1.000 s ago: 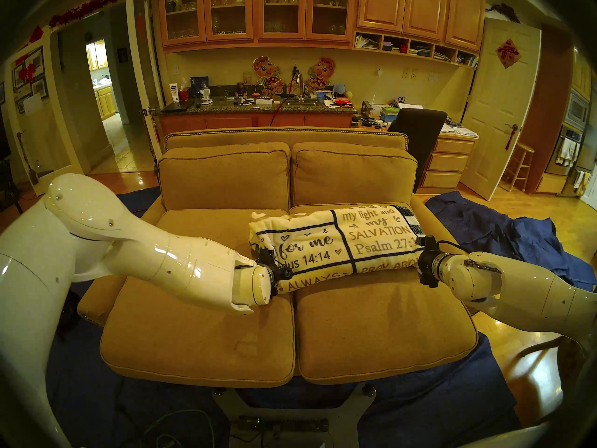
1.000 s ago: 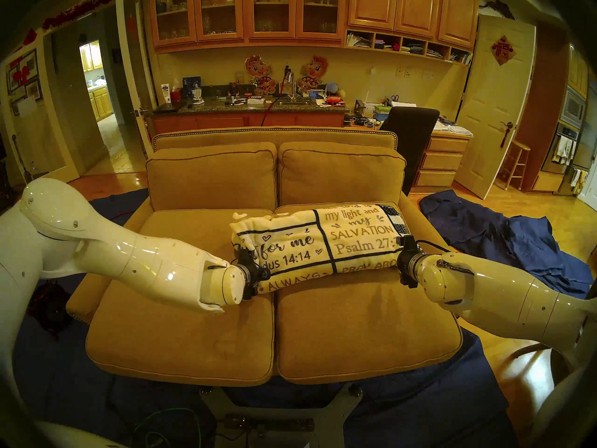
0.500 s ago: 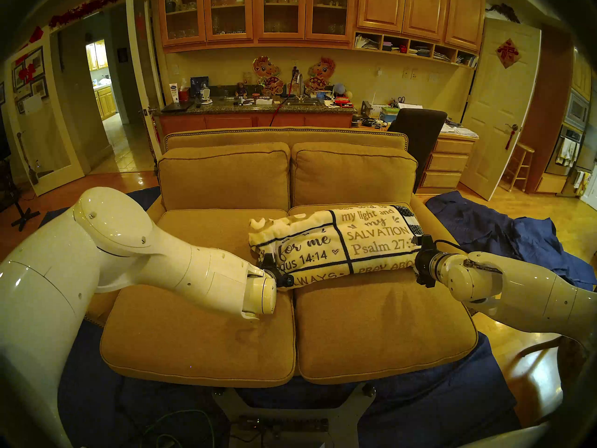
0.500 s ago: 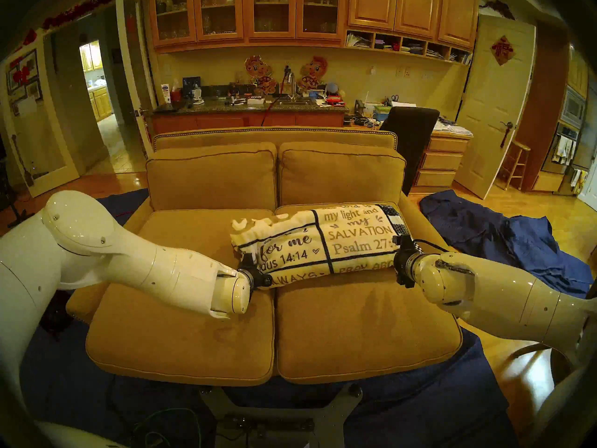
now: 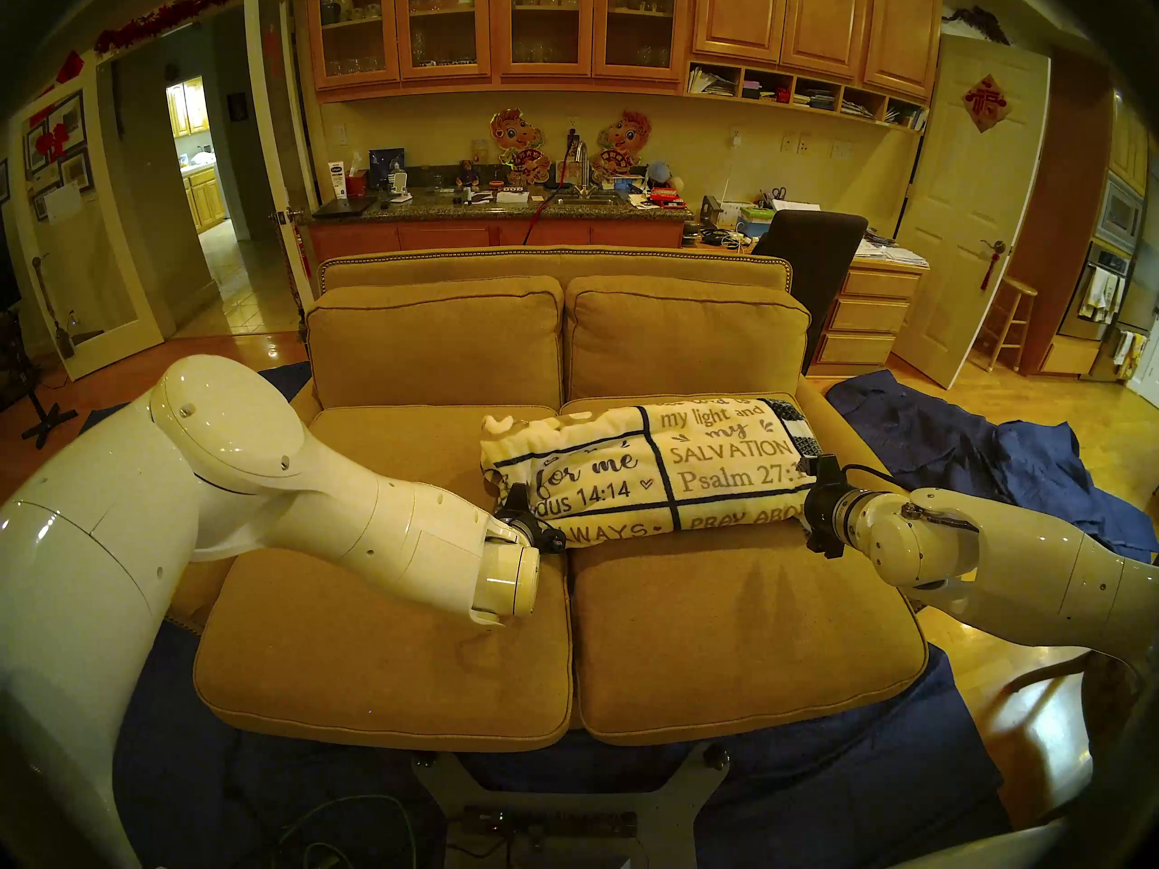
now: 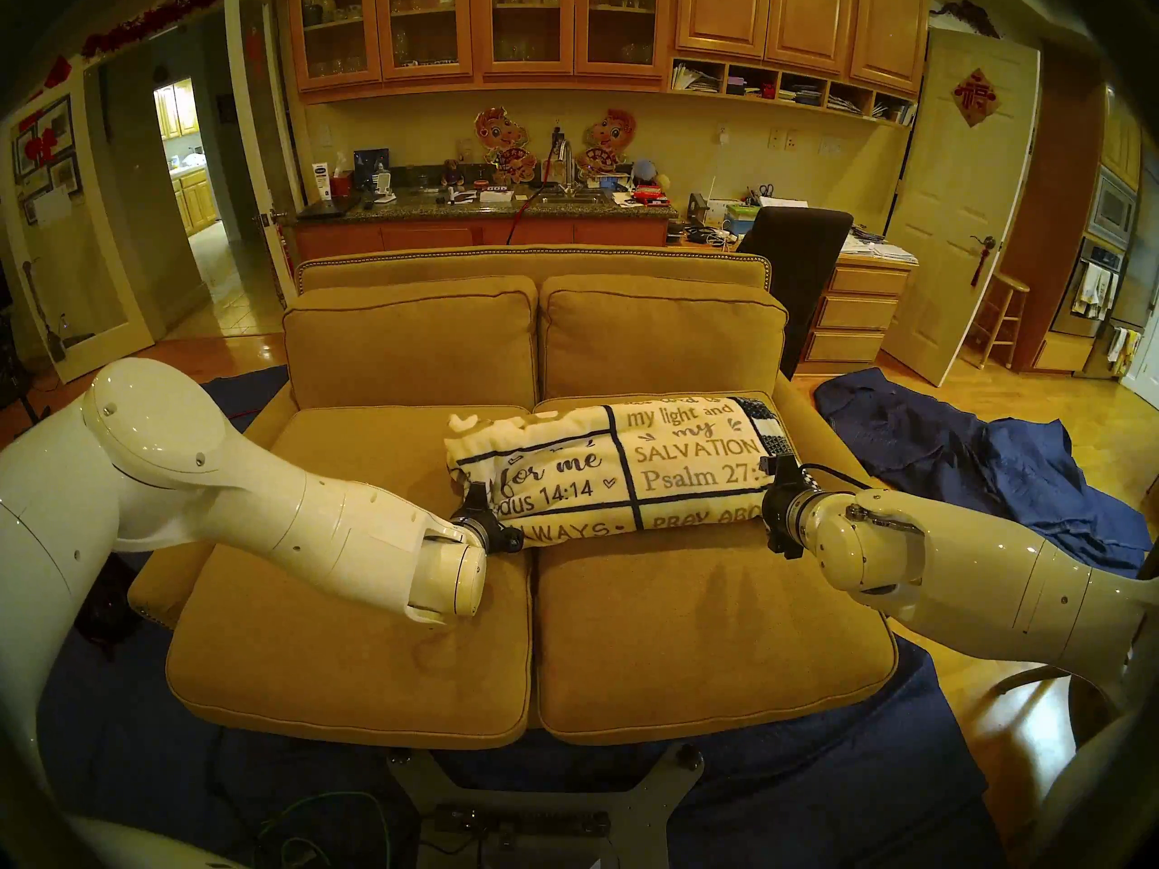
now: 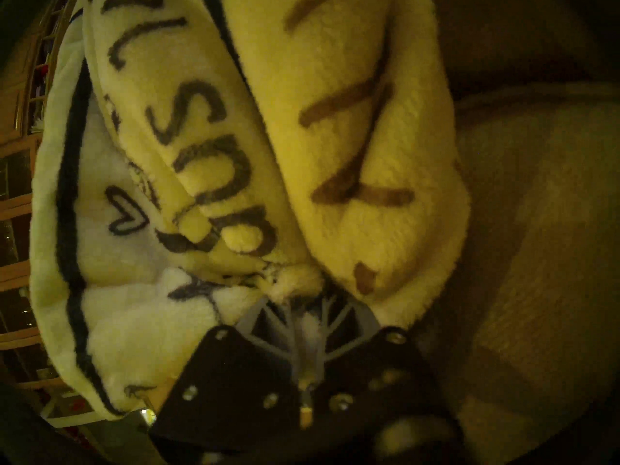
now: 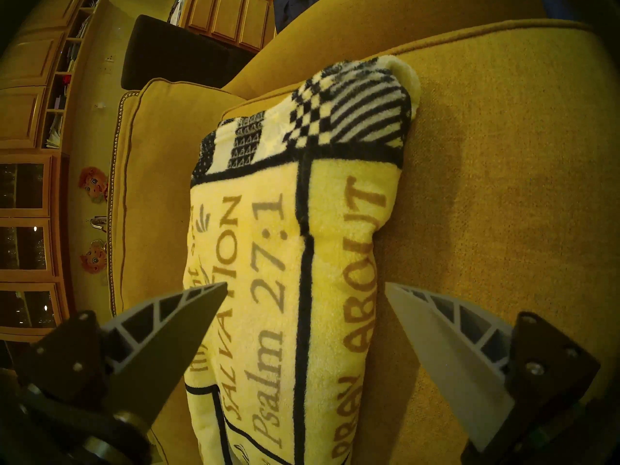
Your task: Fold the blanket in half twice
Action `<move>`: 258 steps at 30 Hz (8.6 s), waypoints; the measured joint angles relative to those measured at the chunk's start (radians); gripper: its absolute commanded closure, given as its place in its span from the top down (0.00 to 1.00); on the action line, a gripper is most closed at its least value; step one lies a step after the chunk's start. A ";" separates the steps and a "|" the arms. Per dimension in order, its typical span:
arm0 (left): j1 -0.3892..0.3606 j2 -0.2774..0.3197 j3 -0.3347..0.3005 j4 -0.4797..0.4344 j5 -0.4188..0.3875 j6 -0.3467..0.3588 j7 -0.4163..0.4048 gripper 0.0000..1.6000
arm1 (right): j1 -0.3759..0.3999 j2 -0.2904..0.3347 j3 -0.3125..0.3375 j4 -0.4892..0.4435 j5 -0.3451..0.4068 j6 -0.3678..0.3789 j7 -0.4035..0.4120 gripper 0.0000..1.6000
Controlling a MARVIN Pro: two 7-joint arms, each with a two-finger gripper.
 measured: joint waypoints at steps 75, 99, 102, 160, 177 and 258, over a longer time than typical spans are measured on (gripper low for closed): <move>-0.566 0.381 0.267 -0.848 -0.490 0.313 0.263 1.00 | 0.055 0.107 0.024 -0.096 0.004 0.290 -0.126 1.00; -0.624 0.529 0.283 -0.917 -0.379 0.309 0.265 1.00 | 0.074 0.161 0.029 -0.178 -0.003 0.429 -0.200 1.00; -0.622 0.545 0.277 -0.919 -0.361 0.310 0.264 1.00 | 0.076 0.166 0.029 -0.180 -0.001 0.435 -0.205 1.00; -0.568 0.649 0.226 -0.921 -0.250 0.312 0.262 1.00 | 0.269 -0.350 -0.084 0.755 -0.425 1.134 -0.070 1.00; -0.549 0.668 0.212 -0.921 -0.226 0.312 0.262 1.00 | 0.256 -0.375 -0.070 0.930 -0.301 1.418 0.071 1.00; -0.519 0.691 0.190 -0.920 -0.186 0.313 0.261 1.00 | 0.115 -0.346 -0.013 0.718 -0.428 1.175 0.381 0.00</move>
